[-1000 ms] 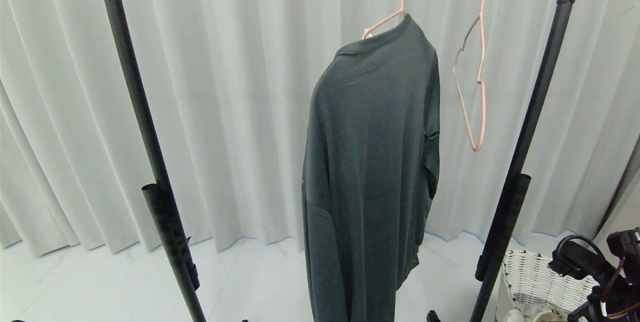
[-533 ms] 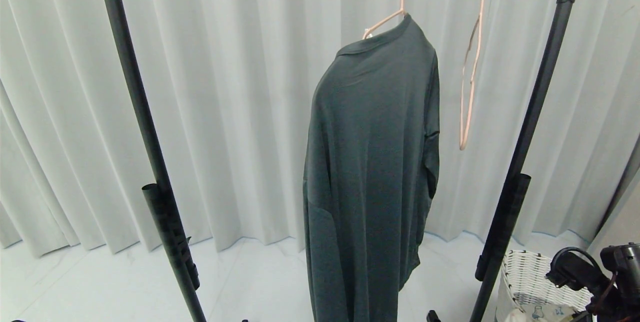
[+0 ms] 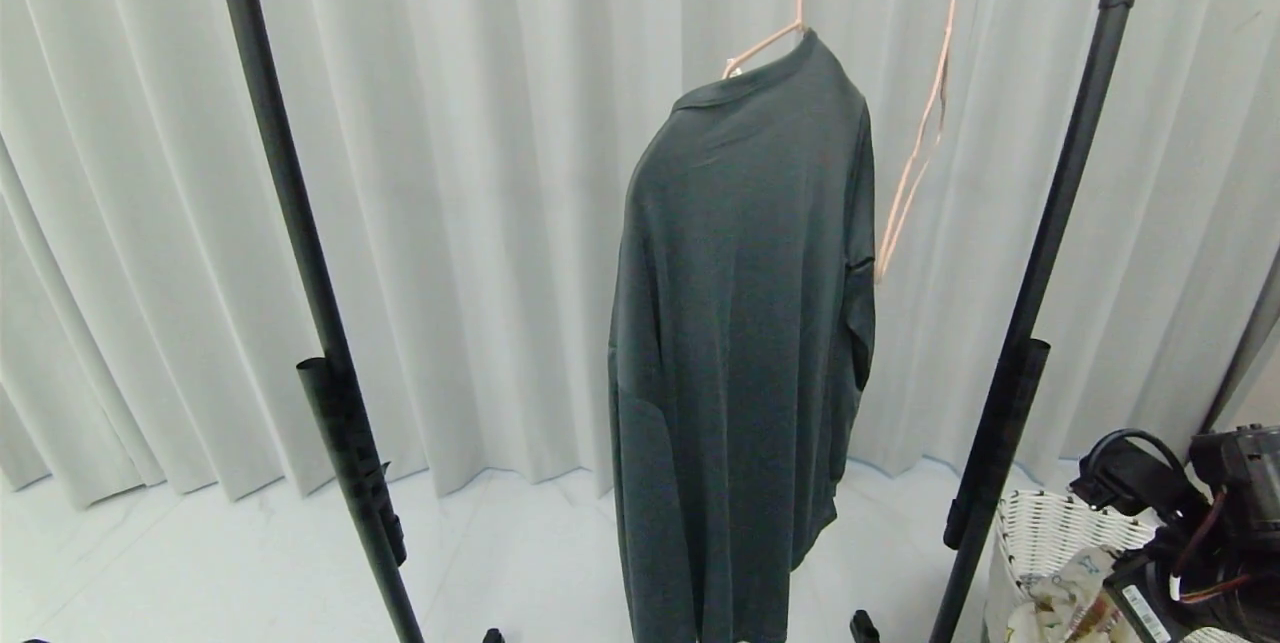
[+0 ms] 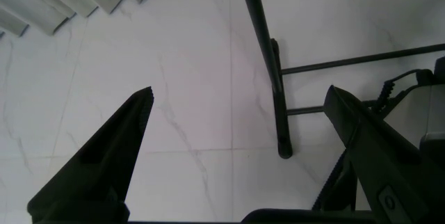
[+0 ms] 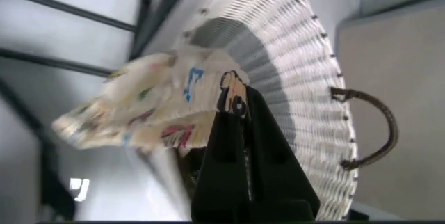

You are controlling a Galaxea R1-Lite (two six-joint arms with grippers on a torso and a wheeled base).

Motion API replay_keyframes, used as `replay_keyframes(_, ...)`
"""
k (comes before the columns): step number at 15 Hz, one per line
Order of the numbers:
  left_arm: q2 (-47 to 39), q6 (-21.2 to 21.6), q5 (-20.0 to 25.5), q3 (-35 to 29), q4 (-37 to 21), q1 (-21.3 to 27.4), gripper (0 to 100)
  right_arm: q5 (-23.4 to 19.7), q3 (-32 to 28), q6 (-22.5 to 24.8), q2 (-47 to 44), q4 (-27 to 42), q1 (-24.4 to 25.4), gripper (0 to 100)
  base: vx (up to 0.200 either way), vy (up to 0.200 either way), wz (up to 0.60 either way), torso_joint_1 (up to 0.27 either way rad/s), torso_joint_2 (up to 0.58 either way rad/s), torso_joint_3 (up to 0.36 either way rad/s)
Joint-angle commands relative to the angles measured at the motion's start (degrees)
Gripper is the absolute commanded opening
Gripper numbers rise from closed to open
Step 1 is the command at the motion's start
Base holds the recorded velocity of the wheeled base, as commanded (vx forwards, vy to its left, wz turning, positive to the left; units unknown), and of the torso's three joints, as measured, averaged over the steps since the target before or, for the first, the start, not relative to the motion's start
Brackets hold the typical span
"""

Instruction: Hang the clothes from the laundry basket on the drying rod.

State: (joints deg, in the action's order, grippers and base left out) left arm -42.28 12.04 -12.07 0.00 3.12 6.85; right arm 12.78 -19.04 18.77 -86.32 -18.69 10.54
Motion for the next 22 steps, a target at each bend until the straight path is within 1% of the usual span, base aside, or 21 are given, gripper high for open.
replay_keyframes(1,0.4,0.0,-0.1,0.0,0.0,0.2,100,-0.1,-3.7,-3.0,4.1,3.3,4.5,0,-0.200,0.000,0.00,0.002,0.00,0.007)
replay_keyframes(3,0.8,0.0,-0.1,-0.1,0.0,0.3,100,0.0,-6.8,-7.1,5.9,7.4,10.0,0,-0.200,0.000,0.00,0.005,0.00,-0.005)
replay_keyframes(5,1.1,0.0,-0.1,-0.1,0.0,0.3,100,0.0,-8.8,-7.3,7.0,9.0,13.4,0,-0.200,0.000,0.00,0.005,0.00,0.007)
replay_keyframes(8,1.5,0.0,-0.1,-0.1,0.0,0.3,100,-0.1,-9.9,-7.5,7.6,9.0,15.6,0,-0.200,0.000,0.00,-0.001,0.01,0.001)
replay_keyframes(12,1.8,-0.4,-0.1,0.0,0.0,0.3,100,-0.2,-12.1,-11.6,7.7,9.0,22.2,0,-0.200,0.000,0.00,0.004,0.00,0.002)
replay_keyframes(13,1.8,-1.2,-0.1,0.0,0.0,0.3,100,-0.1,-12.9,-11.8,7.4,9.0,23.6,0,-0.200,0.000,0.00,0.002,0.00,-0.002)
replay_keyframes(14,1.8,-1.5,-0.1,0.0,0.0,0.3,100,-0.1,-13.0,-11.8,7.2,9.0,24.1,0,-0.200,0.000,0.00,0.002,0.00,0.002)
replay_keyframes(15,1.8,-1.5,-0.1,0.0,0.0,0.3,100,-0.1,-13.0,-11.8,7.2,9.0,24.1,0,0.000,0.000,0.00,0.000,0.00,0.000)
replay_keyframes(16,2.0,-2.9,-0.1,0.0,0.0,0.3,100,-0.3,-15.7,-12.0,5.9,9.0,26.9,0,0.000,0.000,0.00,0.000,0.00,0.000)
replay_keyframes(17,2.2,-2.9,-0.1,0.0,0.0,0.3,100,-0.3,-17.0,-12.3,5.0,8.9,27.8,0,0.000,0.000,0.00,0.000,0.00,0.000)
replay_keyframes(19,2.5,-3.1,0.3,0.0,0.0,0.5,100,-0.4,-21.3,-16.0,2.3,8.9,30.9,0,0.000,0.000,0.00,0.000,0.00,0.000)
replay_keyframes(20,3.2,-3.1,1.2,0.0,0.0,1.5,100,-0.3,-23.4,-17.6,0.8,8.9,32.3,0,0.000,0.000,0.00,0.000,0.00,0.000)
replay_keyframes(21,4.3,-3.1,3.5,0.0,0.0,2.6,100,-0.3,-25.6,-18.7,-0.9,8.9,33.5,0,0.000,0.000,0.00,0.000,0.00,0.000)
replay_keyframes(22,7.0,-3.1,7.1,-0.2,0.0,2.8,100,-0.4,-28.0,-19.0,-2.4,8.8,34.2,0,0.000,0.000,0.00,0.000,0.00,0.000)
